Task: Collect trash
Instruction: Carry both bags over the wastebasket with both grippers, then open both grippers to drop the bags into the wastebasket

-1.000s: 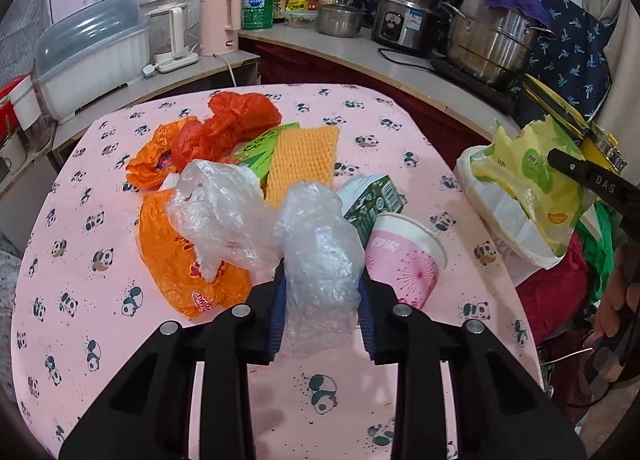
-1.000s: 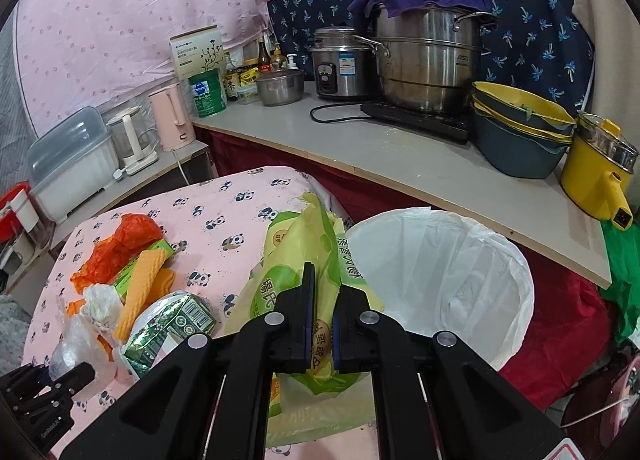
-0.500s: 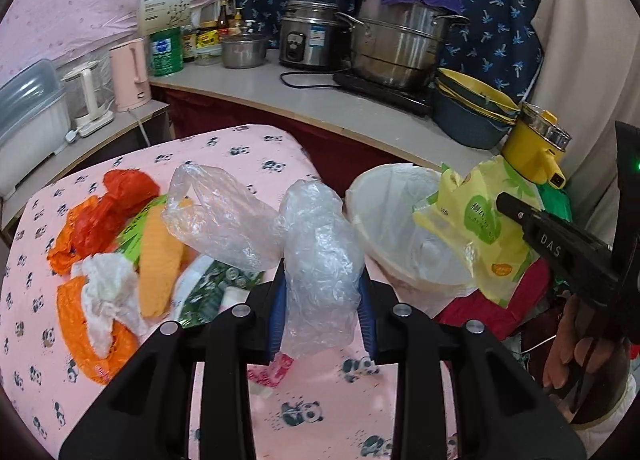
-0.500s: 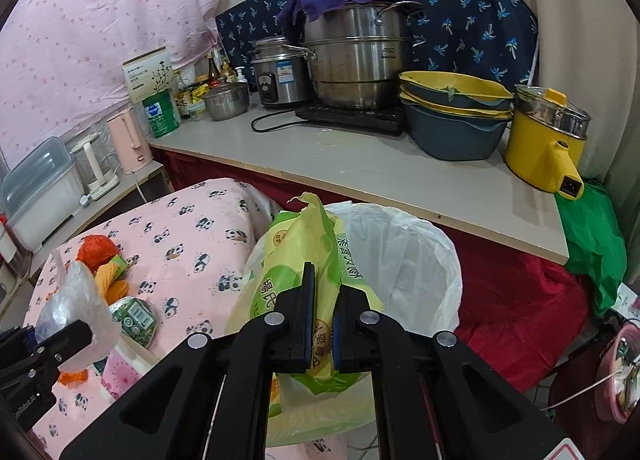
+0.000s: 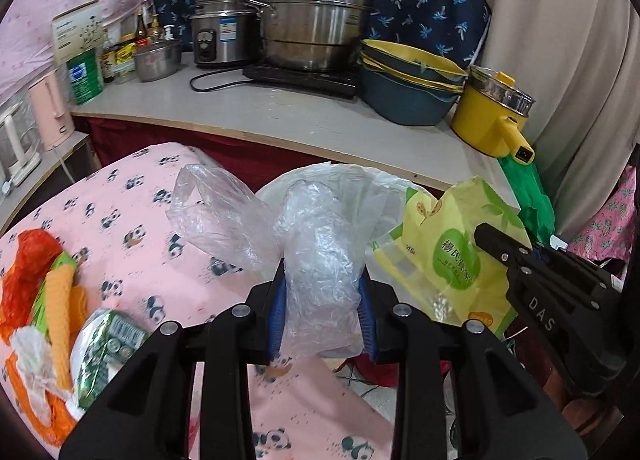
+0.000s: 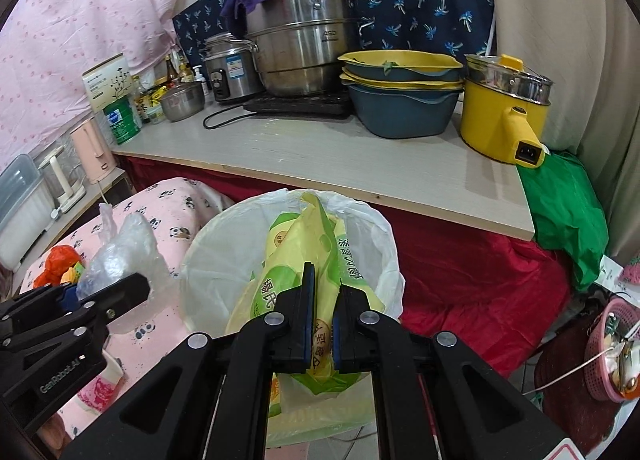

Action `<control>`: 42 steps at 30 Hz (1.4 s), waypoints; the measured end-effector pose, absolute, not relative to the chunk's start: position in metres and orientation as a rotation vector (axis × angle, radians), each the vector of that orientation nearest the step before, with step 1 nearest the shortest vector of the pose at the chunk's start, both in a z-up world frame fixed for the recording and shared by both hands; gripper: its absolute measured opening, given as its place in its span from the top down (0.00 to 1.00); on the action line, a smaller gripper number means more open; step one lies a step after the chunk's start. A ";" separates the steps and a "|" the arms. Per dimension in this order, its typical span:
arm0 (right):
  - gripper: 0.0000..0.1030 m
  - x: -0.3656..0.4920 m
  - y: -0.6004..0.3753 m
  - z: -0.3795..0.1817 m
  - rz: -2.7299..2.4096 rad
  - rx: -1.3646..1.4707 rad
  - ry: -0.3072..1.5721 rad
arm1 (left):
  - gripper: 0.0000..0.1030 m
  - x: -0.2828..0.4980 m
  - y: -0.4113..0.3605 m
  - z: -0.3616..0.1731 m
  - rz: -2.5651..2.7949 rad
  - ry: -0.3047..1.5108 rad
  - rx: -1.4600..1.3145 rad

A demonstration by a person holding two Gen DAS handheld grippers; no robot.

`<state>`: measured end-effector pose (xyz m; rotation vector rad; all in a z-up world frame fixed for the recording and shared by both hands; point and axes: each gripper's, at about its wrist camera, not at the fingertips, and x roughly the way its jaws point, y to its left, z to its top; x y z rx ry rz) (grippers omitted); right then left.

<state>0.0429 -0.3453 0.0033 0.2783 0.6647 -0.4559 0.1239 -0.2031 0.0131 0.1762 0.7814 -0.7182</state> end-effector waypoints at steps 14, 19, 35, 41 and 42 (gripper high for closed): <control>0.93 0.072 -0.370 -0.006 -0.489 0.305 0.668 | 0.69 0.149 -0.248 -0.006 -0.797 0.804 0.247; 0.88 0.082 -0.378 -0.009 -0.481 0.326 0.668 | 0.59 0.156 -0.255 -0.010 -0.787 0.799 0.257; 0.60 0.080 -0.370 0.015 -0.493 0.316 0.603 | 0.32 0.163 -0.229 0.005 -0.695 0.777 0.201; 0.56 0.070 -0.356 0.033 -0.469 0.306 0.571 | 0.31 0.157 -0.209 0.019 -0.663 0.749 0.172; 0.56 0.068 -0.353 0.036 -0.463 0.305 0.567 | 0.31 0.155 -0.204 0.022 -0.654 0.744 0.166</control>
